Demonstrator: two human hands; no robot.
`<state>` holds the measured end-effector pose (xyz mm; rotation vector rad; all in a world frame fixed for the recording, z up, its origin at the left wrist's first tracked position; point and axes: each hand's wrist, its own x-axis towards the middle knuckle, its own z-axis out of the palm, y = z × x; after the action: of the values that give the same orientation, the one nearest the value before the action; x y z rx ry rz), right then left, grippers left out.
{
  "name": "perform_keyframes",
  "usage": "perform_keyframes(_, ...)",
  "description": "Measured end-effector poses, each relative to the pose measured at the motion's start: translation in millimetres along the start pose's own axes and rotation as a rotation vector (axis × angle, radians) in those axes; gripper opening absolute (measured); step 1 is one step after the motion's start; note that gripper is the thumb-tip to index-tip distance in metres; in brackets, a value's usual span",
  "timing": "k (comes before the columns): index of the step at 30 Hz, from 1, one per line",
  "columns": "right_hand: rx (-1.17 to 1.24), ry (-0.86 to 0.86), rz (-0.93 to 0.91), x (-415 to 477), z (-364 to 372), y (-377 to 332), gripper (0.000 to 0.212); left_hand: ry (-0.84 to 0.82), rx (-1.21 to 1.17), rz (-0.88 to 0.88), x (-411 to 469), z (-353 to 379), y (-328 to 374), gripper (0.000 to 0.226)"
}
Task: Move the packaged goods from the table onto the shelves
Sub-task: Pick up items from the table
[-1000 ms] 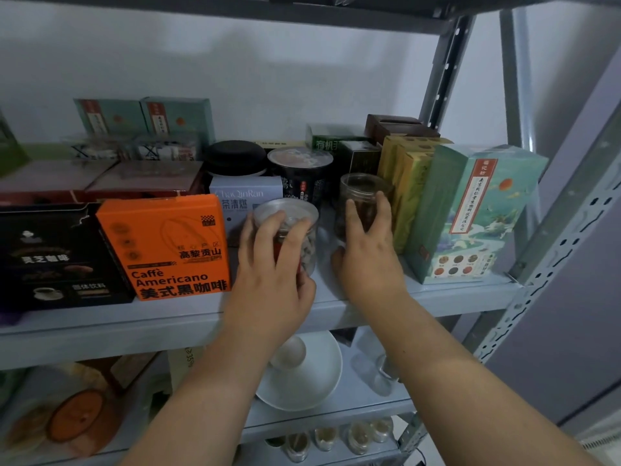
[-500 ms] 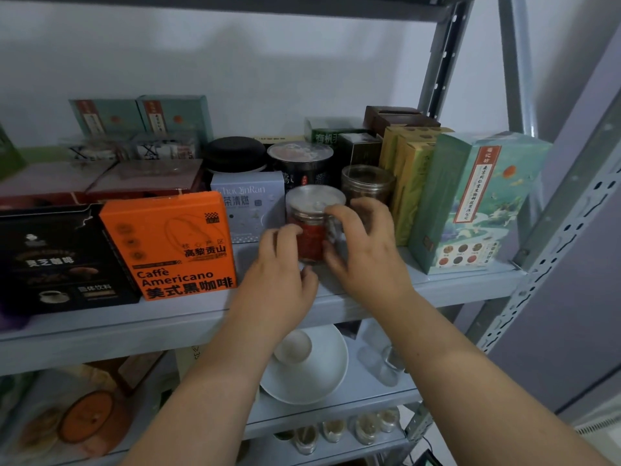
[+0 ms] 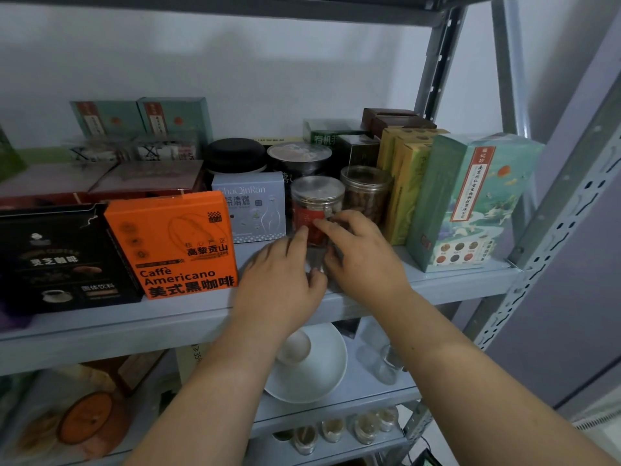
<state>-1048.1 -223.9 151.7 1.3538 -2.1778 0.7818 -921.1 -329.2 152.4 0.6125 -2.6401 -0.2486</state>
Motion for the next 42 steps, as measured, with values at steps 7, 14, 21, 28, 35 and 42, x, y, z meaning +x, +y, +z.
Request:
perform_keyframes(7,0.032,-0.016,0.039,0,-4,-5,0.051,-0.017,0.031,-0.015,-4,-6,4,0.07)
perform_keyframes(14,-0.034,-0.138,0.029,-25,-16,-9,0.053,-0.043,0.16,0.027,-24,-4,10,0.074)
perform_keyframes(21,-0.068,-0.314,0.013,-103,-45,2,0.063,-0.133,0.245,0.048,-82,2,40,0.074)
perform_keyframes(28,-0.121,-0.196,0.092,-187,-66,12,0.064,0.001,0.227,0.286,-130,33,74,0.068)
perform_keyframes(35,-0.334,-0.18,0.353,-287,-111,22,0.064,-0.104,0.191,0.614,-150,76,117,0.072)
perform_keyframes(42,-0.56,-0.087,0.749,-389,-160,-31,0.07,-0.195,-0.062,1.021,-190,102,183,0.073)
